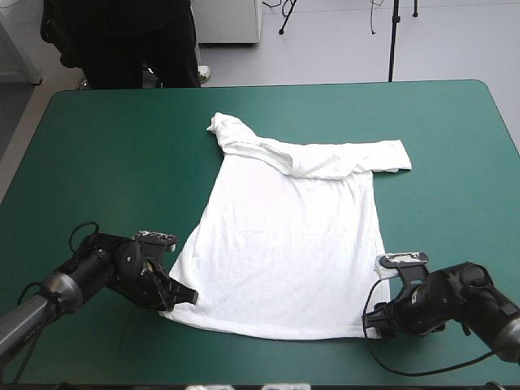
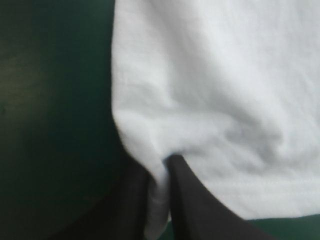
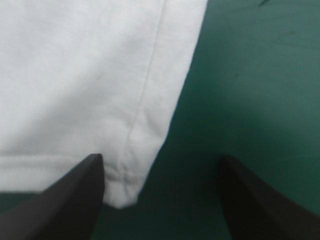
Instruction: Fold the cloth
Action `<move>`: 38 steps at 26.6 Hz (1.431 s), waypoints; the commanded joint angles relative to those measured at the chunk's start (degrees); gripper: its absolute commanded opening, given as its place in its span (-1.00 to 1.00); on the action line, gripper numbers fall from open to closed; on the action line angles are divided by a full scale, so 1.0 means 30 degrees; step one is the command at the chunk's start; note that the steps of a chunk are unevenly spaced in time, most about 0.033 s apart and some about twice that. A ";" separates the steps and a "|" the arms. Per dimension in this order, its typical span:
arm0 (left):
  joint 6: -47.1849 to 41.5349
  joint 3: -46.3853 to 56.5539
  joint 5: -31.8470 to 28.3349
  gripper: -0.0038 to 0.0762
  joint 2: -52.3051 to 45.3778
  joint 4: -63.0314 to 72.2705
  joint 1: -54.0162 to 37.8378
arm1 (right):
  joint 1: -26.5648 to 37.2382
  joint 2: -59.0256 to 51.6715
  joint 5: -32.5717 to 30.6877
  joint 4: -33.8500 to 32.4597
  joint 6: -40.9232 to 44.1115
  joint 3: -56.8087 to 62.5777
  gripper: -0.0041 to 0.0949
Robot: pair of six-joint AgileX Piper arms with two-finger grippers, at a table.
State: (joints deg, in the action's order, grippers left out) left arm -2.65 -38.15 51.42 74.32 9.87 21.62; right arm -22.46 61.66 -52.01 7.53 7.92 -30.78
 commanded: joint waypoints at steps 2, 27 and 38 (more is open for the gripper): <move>-0.0117 -0.0138 -0.1256 -0.65 -0.0017 0.1550 0.0168 | -0.1148 0.1279 0.1215 0.0354 0.0195 -0.0112 0.26; 0.0884 -0.1822 -0.1544 -0.93 -0.0520 0.1869 0.0168 | -0.5202 0.3175 0.2289 0.0031 0.1142 -0.2865 -0.95; 0.1337 -1.2225 0.0942 -0.93 -0.2524 0.0920 0.0168 | -0.5112 0.2081 -0.3392 -0.7887 0.2490 -1.5477 -0.95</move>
State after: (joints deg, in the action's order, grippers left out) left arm 1.18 -67.14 55.14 68.64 13.10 21.84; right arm -38.08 69.81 -61.17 -11.16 15.33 -69.17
